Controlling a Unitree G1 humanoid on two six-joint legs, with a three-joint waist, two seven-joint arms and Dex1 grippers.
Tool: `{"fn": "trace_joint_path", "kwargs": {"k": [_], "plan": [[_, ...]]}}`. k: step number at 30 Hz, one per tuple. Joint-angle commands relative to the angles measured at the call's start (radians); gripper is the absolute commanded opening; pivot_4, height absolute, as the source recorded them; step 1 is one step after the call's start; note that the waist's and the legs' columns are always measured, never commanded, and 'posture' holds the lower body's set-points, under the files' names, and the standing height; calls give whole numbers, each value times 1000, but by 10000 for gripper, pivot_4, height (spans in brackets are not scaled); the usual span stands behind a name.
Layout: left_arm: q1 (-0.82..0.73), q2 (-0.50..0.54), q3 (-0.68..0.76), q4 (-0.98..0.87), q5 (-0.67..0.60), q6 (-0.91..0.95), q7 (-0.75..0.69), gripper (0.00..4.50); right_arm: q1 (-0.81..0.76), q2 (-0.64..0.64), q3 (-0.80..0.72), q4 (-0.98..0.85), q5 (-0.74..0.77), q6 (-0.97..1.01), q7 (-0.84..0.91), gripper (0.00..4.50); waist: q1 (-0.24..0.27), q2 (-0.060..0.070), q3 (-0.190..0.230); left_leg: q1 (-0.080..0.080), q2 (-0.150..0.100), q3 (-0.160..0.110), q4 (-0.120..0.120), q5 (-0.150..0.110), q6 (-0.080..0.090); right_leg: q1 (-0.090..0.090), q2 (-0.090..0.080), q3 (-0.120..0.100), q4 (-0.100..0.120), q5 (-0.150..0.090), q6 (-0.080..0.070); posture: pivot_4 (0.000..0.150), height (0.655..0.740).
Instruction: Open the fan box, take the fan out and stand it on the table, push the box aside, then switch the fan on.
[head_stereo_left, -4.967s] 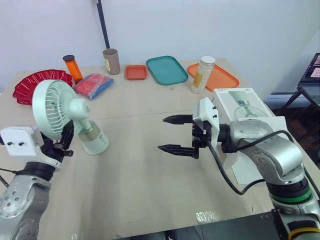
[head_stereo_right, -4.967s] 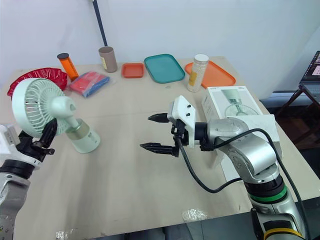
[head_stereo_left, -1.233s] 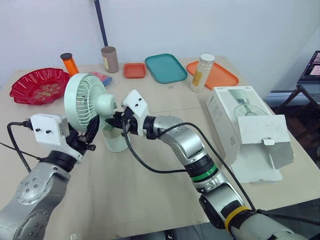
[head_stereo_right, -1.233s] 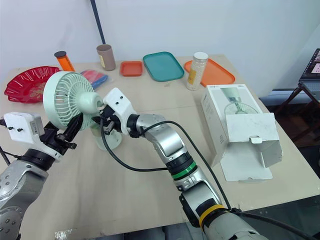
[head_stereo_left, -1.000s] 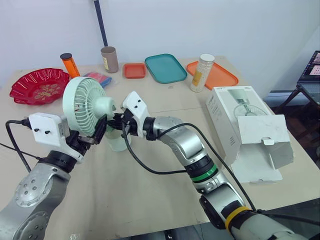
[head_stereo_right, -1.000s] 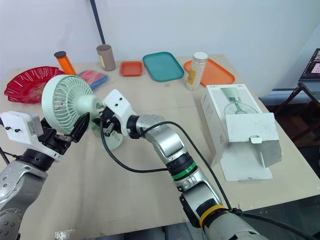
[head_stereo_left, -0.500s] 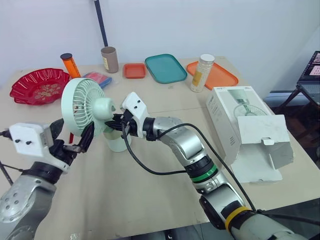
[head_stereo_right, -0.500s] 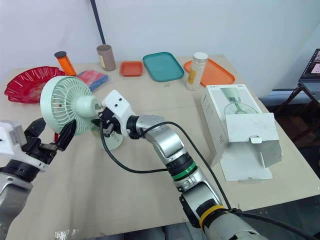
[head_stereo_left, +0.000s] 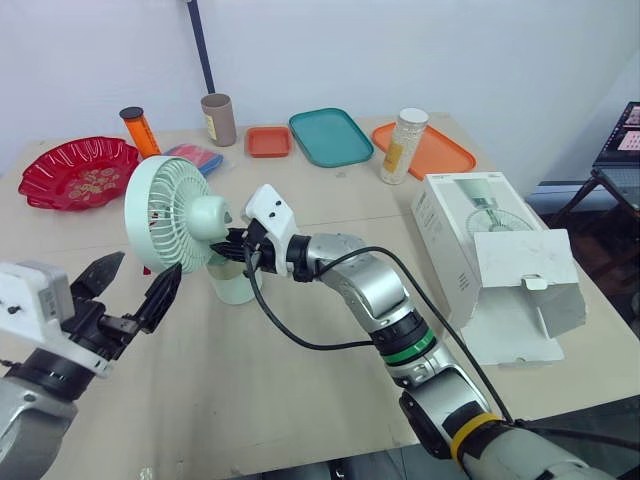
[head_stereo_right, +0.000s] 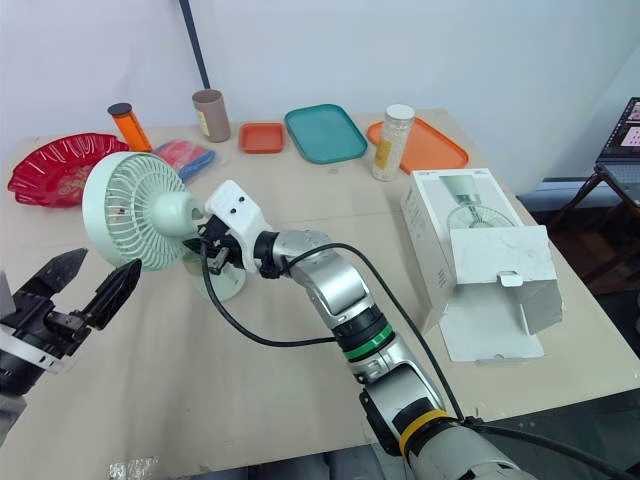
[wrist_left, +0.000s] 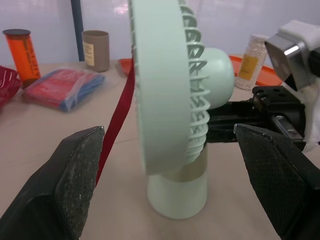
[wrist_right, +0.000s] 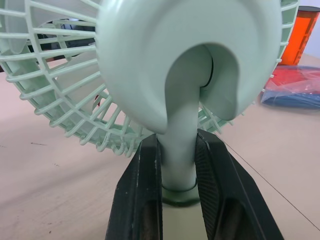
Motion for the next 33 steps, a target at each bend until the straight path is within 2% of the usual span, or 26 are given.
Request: {"fn": "trace_joint_path", "kwargs": {"k": [1,5,10,16,25,33], "plan": [[82,-10,92,-22,-10,-60,-45,44111,-9,8,-7,-39,8,-7,6,3408,1,0,0,0,0,0,0,0,0,0,0,0,0,0,0,1500,7400],[134,3,202,24,-60,-95,-62,44111,-6,-2,-10,-44,11,-7,15,3408,1,0,0,0,0,0,0,0,0,0,0,-1,0,0,0,1500,7400],[211,0,265,76,-32,-117,-134,44111,0,-8,-21,-79,30,13,22,3408,1,0,0,1,0,0,0,0,0,1,0,-1,0,0,0,1500,7400],[212,8,231,133,28,-129,-192,44111,-18,-23,-46,-111,50,31,31,3408,0,0,0,1,0,0,0,0,0,1,0,-1,-1,0,0,1500,7400],[143,9,80,112,122,-127,-211,44111,-13,-55,-40,-172,72,42,67,3408,0,0,0,0,0,0,0,0,0,1,0,-1,-1,0,0,1500,7400],[138,32,11,160,193,-130,-328,44111,11,-158,-93,-299,175,90,157,3408,1,0,0,0,0,0,-1,0,1,0,0,-1,-1,0,0,1500,7400]]}}
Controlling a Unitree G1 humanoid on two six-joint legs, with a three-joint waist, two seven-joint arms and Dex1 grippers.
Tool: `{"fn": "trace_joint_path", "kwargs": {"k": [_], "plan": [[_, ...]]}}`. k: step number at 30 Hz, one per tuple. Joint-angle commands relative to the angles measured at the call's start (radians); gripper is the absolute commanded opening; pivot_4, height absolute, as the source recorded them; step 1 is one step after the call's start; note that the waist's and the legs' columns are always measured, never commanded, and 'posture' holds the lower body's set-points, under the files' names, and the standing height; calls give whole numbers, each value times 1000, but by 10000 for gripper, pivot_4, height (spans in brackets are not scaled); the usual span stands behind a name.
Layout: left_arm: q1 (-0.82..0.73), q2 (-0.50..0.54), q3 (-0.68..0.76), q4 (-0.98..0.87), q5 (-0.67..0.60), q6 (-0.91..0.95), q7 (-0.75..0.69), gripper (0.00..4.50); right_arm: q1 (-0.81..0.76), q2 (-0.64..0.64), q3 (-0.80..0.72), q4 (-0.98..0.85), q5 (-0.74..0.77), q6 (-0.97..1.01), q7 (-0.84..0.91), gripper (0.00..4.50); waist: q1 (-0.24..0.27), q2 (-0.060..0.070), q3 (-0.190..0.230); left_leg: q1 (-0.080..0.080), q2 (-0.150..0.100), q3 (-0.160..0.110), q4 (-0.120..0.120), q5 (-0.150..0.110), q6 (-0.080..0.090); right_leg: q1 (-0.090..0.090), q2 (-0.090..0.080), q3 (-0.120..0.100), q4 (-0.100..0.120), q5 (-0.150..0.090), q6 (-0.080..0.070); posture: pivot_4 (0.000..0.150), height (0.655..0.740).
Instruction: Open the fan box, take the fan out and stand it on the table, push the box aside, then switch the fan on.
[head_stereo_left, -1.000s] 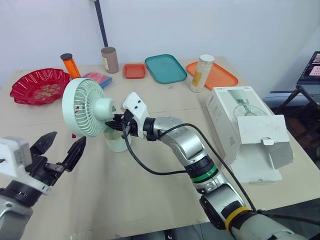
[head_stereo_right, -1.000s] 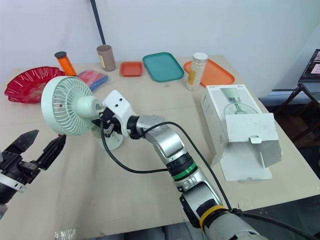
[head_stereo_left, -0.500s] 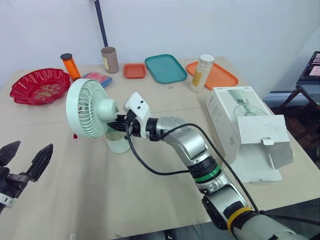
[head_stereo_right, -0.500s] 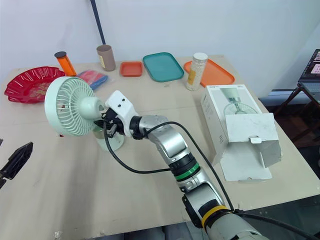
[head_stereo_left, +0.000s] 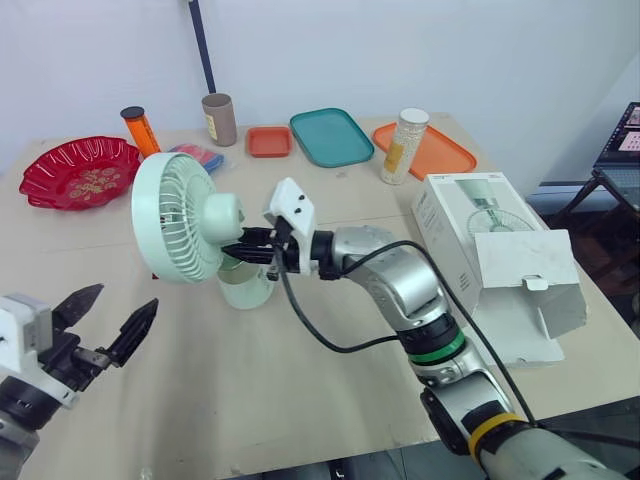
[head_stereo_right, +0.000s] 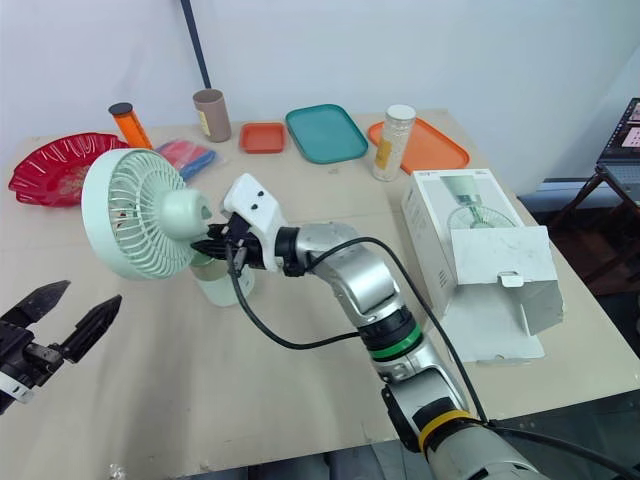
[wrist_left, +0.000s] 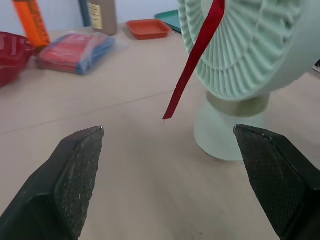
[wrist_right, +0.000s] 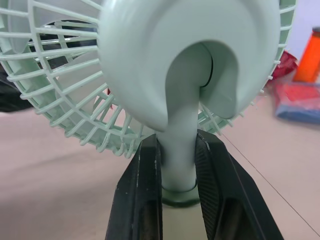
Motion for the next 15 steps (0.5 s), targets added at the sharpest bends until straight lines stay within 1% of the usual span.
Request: {"fn": "trace_joint_path", "kwargs": {"k": [1,5,9,12,15], "plan": [[-12,9,-21,19,27,-17,-41,44111,-5,-19,-48,-93,59,4,22,3408,0,0,0,0,0,0,0,0,0,0,0,0,0,0,0,1500,7400],[-53,15,-75,42,61,-11,-61,44111,19,-55,-52,-115,79,19,40,3408,0,0,0,0,0,0,0,0,0,0,0,0,0,0,0,1500,7400],[-80,14,-146,53,137,-31,-93,44111,62,-85,-40,-140,90,22,60,3408,0,0,0,0,0,0,0,0,0,0,0,0,0,0,0,1500,7400],[-98,8,-168,58,153,-29,-101,44111,93,-91,-36,-157,91,7,66,3408,0,0,0,0,0,0,0,0,0,0,0,0,0,0,0,1500,7400],[-99,32,-203,70,188,-29,-152,44111,110,-92,-46,-178,108,8,71,3408,0,0,0,0,0,1,0,0,0,0,0,0,0,0,0,1500,7400]]}}
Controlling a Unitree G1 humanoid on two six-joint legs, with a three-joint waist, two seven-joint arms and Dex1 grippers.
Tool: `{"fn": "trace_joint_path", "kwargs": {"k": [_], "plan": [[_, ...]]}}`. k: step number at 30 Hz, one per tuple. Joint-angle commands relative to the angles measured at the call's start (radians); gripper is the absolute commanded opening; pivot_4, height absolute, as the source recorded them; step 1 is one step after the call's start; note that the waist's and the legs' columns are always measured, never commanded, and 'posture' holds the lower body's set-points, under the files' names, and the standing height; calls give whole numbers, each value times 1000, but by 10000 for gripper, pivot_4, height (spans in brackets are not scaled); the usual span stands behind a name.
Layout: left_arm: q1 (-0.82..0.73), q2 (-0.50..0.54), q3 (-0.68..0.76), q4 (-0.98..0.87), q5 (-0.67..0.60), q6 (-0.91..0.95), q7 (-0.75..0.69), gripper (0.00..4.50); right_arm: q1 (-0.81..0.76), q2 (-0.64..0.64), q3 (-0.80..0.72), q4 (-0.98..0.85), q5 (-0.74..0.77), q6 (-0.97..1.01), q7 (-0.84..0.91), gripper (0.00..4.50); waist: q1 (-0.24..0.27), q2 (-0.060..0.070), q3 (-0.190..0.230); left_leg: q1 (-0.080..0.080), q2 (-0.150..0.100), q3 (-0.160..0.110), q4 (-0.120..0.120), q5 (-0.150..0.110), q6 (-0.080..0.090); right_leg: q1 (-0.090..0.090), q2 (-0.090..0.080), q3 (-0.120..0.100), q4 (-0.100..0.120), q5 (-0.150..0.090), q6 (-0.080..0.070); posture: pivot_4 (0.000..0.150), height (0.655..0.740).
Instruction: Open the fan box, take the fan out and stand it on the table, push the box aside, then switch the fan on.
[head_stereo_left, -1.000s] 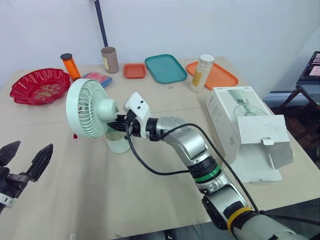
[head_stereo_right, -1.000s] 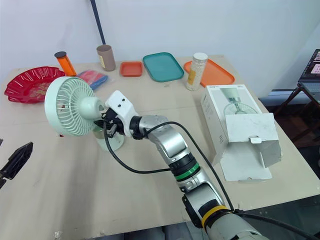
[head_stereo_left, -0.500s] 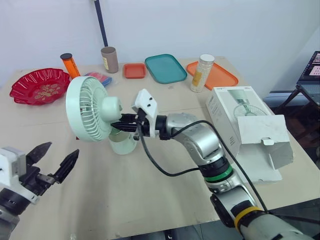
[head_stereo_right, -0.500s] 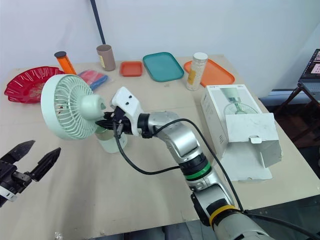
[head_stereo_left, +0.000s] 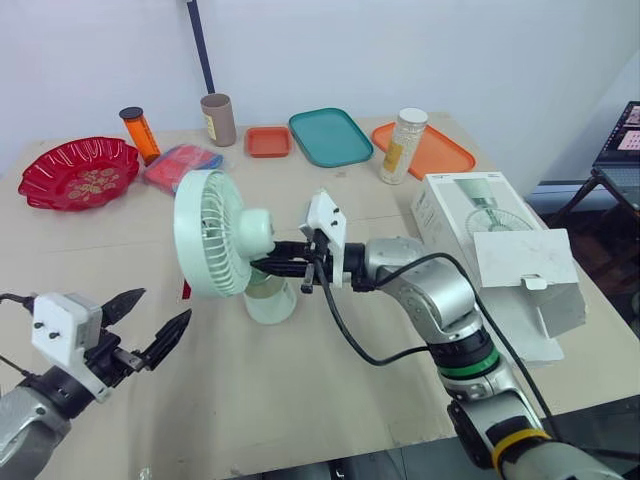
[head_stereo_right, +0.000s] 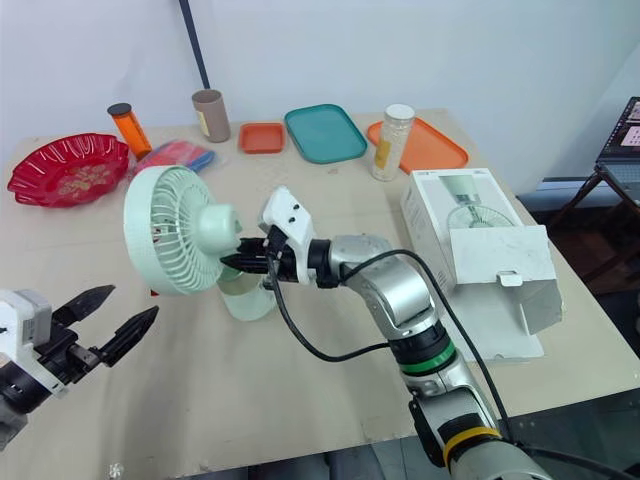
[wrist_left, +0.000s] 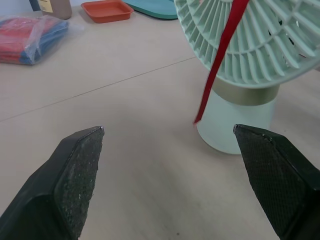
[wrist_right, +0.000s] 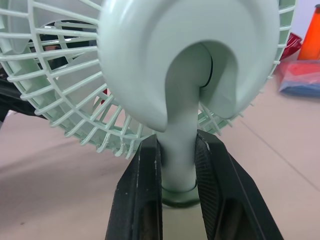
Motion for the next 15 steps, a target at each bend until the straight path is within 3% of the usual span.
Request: {"fn": "trace_joint_path", "kwargs": {"k": [1,11,15], "plan": [[-4,37,-39,18,41,-7,-65,44111,-6,6,-24,-96,55,-27,18,3408,0,0,0,0,0,0,0,0,0,0,0,0,0,0,0,1500,7400],[-73,31,-163,92,118,-12,-99,44111,16,-7,-24,-120,69,-32,20,3408,1,0,0,0,0,0,0,0,0,0,0,0,0,0,0,1500,7400],[-132,39,-175,130,122,-13,-122,34479,16,-11,-23,-120,74,-31,25,3408,1,0,0,0,0,0,0,0,0,0,0,0,0,0,0,1500,7400]]}}
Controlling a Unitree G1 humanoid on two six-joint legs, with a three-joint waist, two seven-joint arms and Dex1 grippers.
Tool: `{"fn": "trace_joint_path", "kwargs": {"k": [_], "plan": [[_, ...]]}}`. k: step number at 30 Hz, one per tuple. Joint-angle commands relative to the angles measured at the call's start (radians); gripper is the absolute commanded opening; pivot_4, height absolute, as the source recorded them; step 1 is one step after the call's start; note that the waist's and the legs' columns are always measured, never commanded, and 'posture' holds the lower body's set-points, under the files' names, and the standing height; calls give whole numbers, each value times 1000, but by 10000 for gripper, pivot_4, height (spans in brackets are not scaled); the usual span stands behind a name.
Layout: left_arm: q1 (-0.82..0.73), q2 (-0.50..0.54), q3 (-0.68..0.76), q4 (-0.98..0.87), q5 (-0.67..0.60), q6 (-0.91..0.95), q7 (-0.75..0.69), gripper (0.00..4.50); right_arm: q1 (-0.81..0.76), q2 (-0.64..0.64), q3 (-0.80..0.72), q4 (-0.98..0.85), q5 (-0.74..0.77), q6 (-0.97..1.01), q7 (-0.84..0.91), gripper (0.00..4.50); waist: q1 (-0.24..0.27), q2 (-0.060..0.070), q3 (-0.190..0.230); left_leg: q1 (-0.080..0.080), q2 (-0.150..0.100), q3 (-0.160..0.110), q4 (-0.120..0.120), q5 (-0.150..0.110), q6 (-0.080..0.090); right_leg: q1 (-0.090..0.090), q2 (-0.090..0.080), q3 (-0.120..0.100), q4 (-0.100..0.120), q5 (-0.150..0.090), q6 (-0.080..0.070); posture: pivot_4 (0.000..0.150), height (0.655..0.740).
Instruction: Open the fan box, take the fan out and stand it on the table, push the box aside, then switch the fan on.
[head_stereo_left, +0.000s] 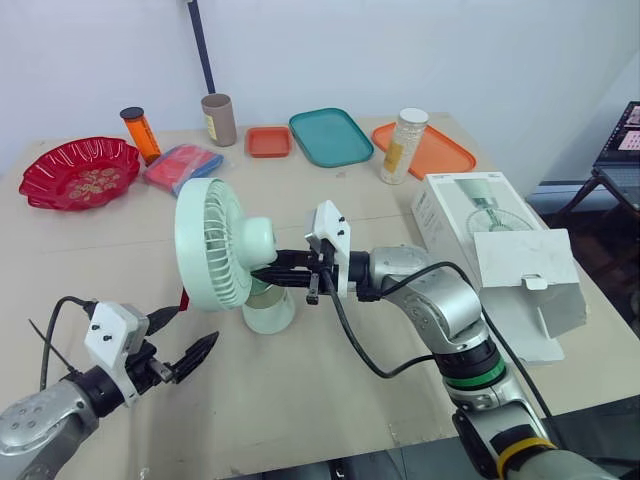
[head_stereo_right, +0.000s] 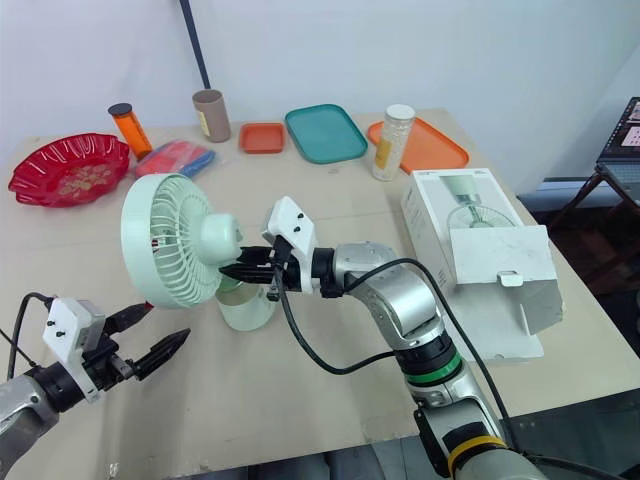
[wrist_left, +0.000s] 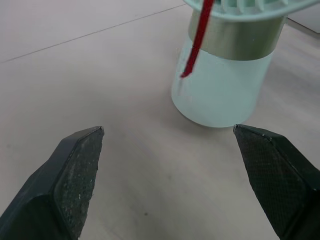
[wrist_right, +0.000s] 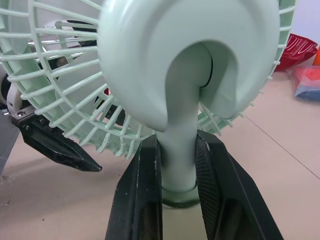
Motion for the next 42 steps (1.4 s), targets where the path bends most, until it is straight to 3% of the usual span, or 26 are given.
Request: {"fn": "trace_joint_path", "kwargs": {"k": [1,6,10,32,42], "plan": [[-30,7,2,19,7,-20,-31,30322,-14,6,-23,-71,41,-25,9,3408,0,0,0,0,0,0,0,0,0,0,0,0,0,0,0,1500,7400],[-78,31,-5,78,27,-25,-89,12175,-18,0,-24,-57,50,-32,17,3408,0,0,0,0,0,0,0,0,0,0,0,0,0,0,0,1500,7400],[-100,42,-14,98,27,-8,-120,764,-12,-3,-31,-48,59,-51,34,3408,0,0,0,0,0,0,0,0,0,0,0,0,0,0,0,1500,7400],[-171,112,-47,118,31,43,-237,764,54,-42,35,-26,26,-201,142,3408,0,0,0,0,0,0,0,0,0,0,0,0,0,0,0,1500,7400],[-232,143,-117,182,58,38,-315,764,44,-37,41,-33,38,-157,128,3408,0,0,0,0,0,0,0,0,0,0,0,0,1,0,0,1500,7400]]}}
